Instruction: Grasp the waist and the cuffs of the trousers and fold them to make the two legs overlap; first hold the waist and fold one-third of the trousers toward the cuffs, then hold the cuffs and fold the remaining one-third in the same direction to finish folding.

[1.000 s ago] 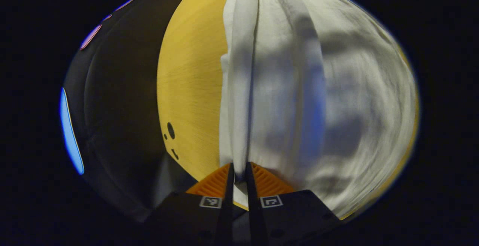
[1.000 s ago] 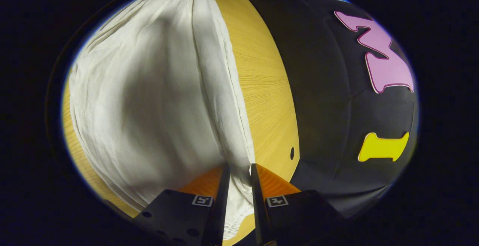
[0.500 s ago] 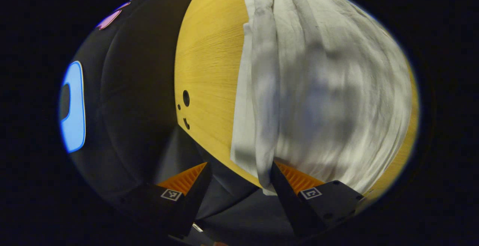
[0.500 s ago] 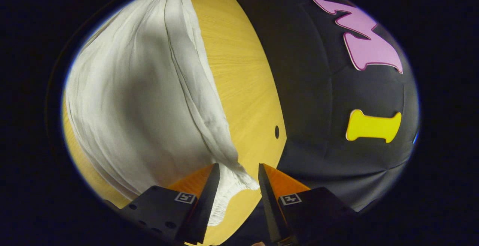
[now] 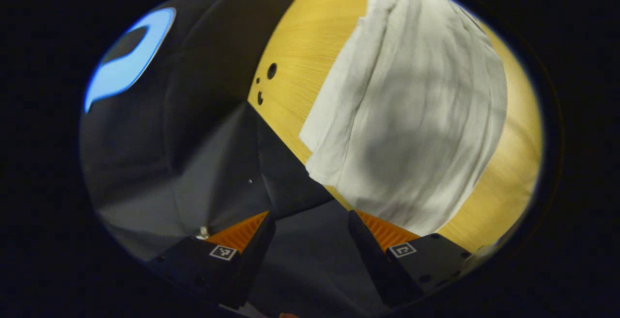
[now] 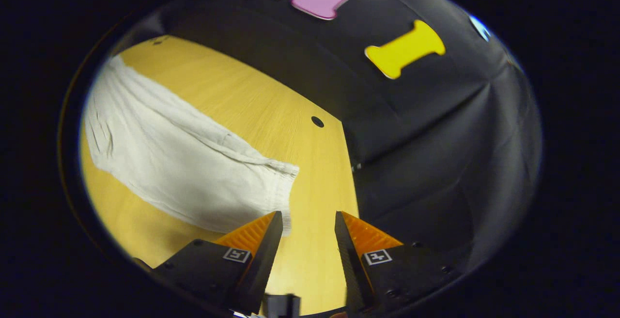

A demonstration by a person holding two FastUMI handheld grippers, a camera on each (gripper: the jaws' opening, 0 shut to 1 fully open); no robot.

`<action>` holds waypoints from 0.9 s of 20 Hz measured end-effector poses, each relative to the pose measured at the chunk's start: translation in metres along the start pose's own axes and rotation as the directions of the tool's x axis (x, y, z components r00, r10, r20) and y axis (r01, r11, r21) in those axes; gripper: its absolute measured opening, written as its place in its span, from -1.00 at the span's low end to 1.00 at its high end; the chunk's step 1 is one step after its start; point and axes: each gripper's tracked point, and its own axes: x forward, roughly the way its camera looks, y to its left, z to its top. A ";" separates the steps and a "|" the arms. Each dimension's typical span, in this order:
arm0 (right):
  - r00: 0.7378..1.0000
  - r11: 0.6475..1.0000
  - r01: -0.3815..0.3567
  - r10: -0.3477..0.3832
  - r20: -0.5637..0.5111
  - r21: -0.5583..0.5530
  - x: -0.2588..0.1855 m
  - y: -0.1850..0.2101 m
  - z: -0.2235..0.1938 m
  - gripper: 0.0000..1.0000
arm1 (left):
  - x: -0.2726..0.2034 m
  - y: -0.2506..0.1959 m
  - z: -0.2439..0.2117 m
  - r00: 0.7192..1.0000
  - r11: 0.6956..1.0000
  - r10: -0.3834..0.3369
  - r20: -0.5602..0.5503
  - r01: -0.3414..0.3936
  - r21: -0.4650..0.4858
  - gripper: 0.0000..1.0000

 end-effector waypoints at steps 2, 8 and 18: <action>0.998 0.984 -0.053 0.056 -0.015 0.169 -0.009 0.018 -0.012 0.39 | -0.020 -0.022 0.006 0.999 0.989 -0.028 0.040 0.034 -0.145 0.96; 0.981 0.809 -0.141 0.190 -0.027 0.570 -0.010 0.055 -0.028 0.54 | -0.071 -0.086 0.046 0.966 0.795 -0.136 0.219 0.238 -0.557 0.93; 0.978 0.538 -0.022 0.188 -0.095 0.842 0.033 0.054 -0.046 0.55 | -0.111 -0.099 0.086 0.904 0.056 -0.065 0.422 0.426 -0.903 0.92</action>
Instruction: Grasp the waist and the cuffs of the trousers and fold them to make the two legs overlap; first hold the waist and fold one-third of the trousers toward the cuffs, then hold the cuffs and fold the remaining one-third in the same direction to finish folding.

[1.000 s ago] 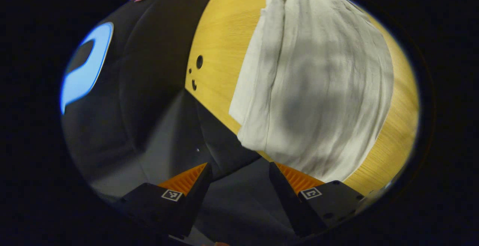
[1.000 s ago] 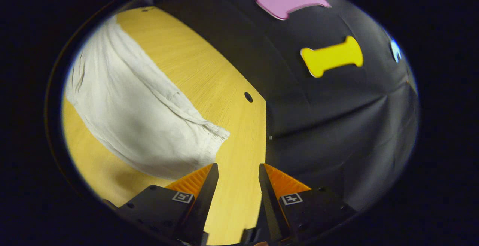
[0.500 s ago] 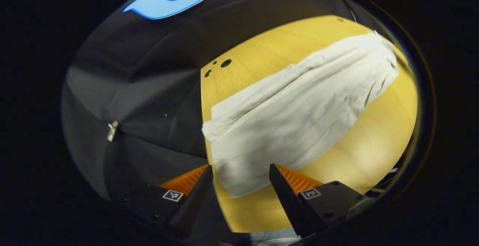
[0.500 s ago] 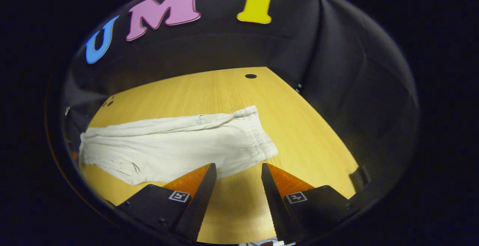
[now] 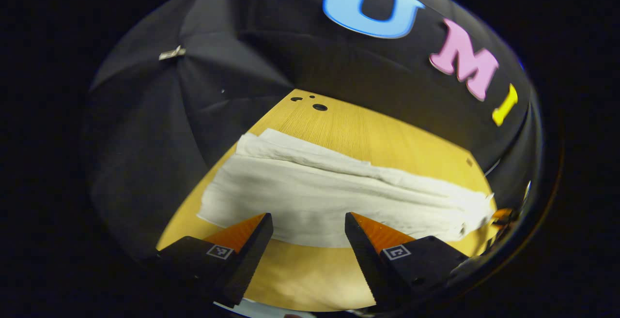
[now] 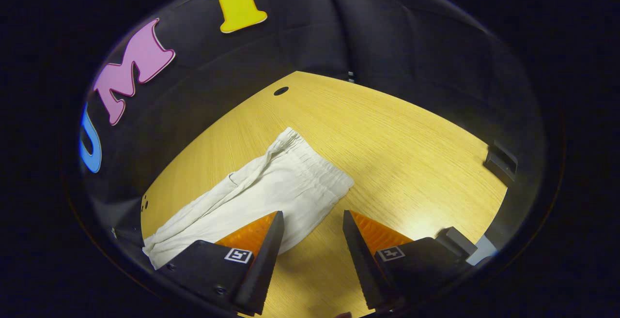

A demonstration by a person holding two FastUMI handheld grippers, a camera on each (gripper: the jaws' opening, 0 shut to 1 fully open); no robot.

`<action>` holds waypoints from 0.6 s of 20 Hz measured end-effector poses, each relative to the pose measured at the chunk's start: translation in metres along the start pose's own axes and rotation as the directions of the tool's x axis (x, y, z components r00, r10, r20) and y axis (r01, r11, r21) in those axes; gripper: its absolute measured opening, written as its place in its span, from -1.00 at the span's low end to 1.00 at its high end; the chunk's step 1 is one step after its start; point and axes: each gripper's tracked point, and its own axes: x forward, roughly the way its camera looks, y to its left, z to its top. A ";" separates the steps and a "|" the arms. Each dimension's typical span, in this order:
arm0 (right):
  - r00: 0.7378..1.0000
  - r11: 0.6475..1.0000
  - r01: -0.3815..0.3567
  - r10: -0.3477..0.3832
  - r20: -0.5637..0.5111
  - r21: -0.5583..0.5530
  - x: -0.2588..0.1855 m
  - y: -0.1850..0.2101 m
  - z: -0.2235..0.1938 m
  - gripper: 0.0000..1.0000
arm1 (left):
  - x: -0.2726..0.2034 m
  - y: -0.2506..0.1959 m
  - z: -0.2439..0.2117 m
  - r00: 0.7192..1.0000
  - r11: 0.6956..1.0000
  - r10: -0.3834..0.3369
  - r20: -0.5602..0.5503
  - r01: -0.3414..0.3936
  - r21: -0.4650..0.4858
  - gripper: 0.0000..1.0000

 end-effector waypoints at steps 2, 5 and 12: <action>1.000 0.999 -0.001 0.001 -0.002 0.040 0.007 0.001 0.000 0.56 | 0.001 0.004 -0.005 1.000 0.995 0.006 -0.001 -0.006 -0.104 0.83; 1.000 0.995 0.016 -0.014 -0.019 0.095 0.020 -0.002 -0.001 0.56 | 0.001 0.015 -0.011 0.999 0.984 0.027 -0.027 -0.032 -0.177 0.92; 0.996 0.975 0.092 -0.086 -0.038 0.204 0.038 -0.014 0.004 0.47 | 0.011 0.024 -0.033 0.995 0.951 0.010 -0.103 -0.042 -0.306 0.92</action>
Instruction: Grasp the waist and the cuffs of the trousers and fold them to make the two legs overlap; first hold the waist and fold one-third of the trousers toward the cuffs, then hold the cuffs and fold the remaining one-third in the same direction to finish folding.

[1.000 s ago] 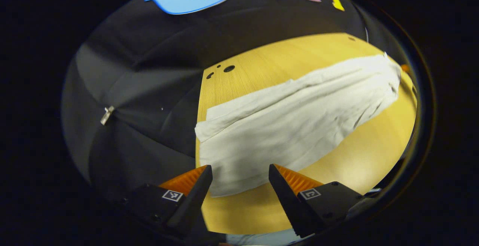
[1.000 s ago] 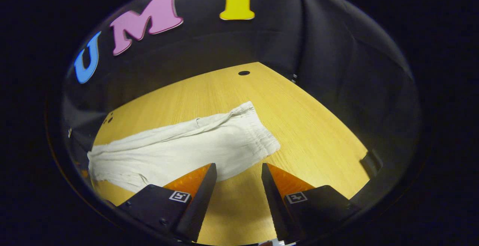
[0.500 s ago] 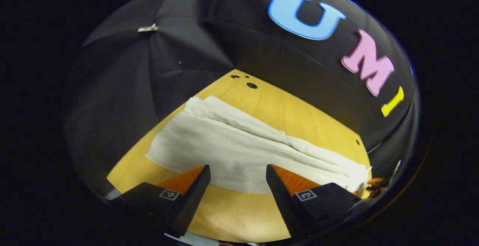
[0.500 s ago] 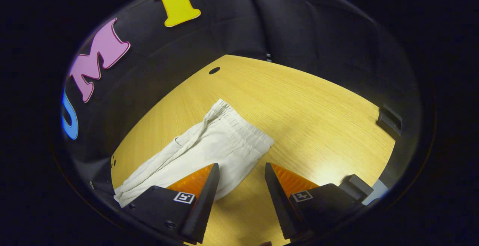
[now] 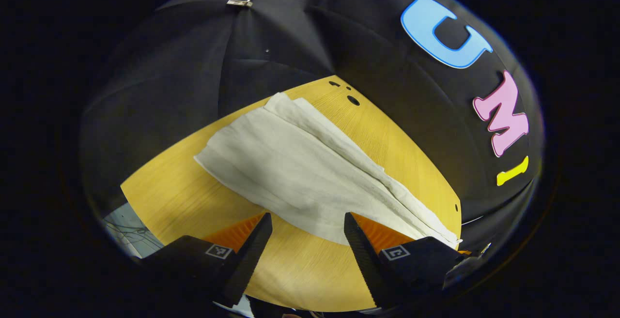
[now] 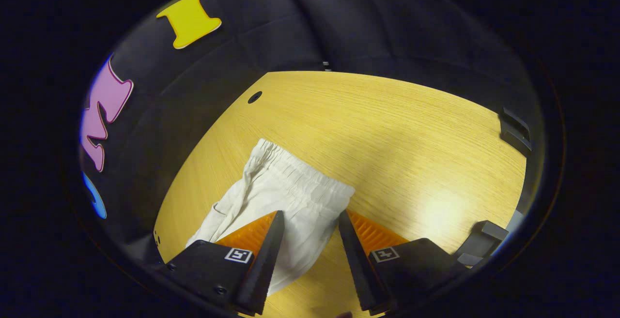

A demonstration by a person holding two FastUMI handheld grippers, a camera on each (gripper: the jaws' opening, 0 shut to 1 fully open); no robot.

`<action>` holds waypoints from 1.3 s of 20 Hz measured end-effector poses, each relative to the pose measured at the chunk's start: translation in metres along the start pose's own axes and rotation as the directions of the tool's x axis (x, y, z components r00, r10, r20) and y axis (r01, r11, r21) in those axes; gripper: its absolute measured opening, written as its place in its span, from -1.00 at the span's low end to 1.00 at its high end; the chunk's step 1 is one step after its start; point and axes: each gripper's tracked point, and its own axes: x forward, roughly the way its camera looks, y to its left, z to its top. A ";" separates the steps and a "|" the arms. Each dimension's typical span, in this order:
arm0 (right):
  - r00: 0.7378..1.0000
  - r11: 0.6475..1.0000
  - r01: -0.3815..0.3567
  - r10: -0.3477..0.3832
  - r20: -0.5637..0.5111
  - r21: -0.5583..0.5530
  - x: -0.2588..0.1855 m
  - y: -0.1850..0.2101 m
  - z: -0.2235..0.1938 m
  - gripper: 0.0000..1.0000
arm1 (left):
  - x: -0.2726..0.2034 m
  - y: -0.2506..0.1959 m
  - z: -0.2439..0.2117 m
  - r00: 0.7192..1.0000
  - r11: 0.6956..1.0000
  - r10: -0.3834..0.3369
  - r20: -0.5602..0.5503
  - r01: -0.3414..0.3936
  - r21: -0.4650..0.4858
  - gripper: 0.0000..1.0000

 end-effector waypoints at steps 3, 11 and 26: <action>1.000 1.000 0.011 -0.011 0.005 -0.027 -0.002 0.003 0.000 -0.72 | 0.013 0.004 -0.006 0.999 0.994 -0.018 -0.051 0.013 -0.113 0.92; 1.000 0.999 0.008 -0.008 0.011 -0.035 0.001 0.006 -0.007 -0.75 | 0.038 0.002 0.020 0.997 0.978 -0.059 -0.055 0.047 -0.204 0.88; 0.997 0.998 -0.043 0.045 0.068 -0.037 -0.007 0.010 0.004 -0.75 | 0.113 -0.020 0.067 1.000 0.977 0.007 -0.009 -0.008 -0.212 -0.82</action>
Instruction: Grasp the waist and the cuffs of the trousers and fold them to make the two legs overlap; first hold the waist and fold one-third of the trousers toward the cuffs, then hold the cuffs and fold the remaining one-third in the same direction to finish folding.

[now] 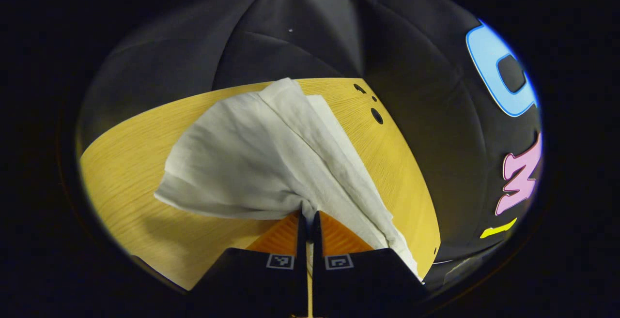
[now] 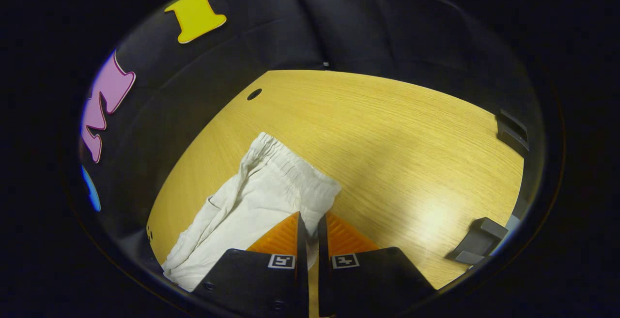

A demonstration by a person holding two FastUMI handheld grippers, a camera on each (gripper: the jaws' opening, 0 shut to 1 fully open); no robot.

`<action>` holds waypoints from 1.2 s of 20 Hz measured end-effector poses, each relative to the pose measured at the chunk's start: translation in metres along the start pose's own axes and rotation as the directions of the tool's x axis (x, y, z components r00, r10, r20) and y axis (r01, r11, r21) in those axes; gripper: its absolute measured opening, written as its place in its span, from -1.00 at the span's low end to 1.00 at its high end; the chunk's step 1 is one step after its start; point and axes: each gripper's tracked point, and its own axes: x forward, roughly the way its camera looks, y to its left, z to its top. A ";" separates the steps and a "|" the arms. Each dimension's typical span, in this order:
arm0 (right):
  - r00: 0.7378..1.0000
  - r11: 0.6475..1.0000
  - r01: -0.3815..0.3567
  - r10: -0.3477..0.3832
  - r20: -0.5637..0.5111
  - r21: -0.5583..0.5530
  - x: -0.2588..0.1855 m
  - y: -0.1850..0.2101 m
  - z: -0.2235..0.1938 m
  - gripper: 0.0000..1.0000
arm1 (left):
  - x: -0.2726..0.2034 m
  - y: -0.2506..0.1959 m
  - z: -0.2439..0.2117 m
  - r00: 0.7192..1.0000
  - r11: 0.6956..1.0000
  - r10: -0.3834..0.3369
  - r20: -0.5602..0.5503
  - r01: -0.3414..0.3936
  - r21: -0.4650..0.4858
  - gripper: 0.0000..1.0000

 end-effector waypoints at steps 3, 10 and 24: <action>0.997 0.999 -0.044 0.042 0.058 0.028 -0.018 0.007 0.013 -0.75 | -0.002 0.002 -0.002 1.000 1.000 0.000 0.001 0.000 0.008 -0.86; 0.956 0.983 -0.173 0.183 0.230 -0.064 -0.082 0.062 0.068 -0.76 | -0.021 0.000 -0.038 0.998 0.999 -0.044 -0.035 0.045 0.024 -0.86; 0.835 0.797 -0.458 0.538 0.117 -0.394 -0.175 0.241 0.001 -0.76 | -0.025 0.000 -0.040 0.995 0.997 -0.073 -0.068 0.073 0.002 -0.86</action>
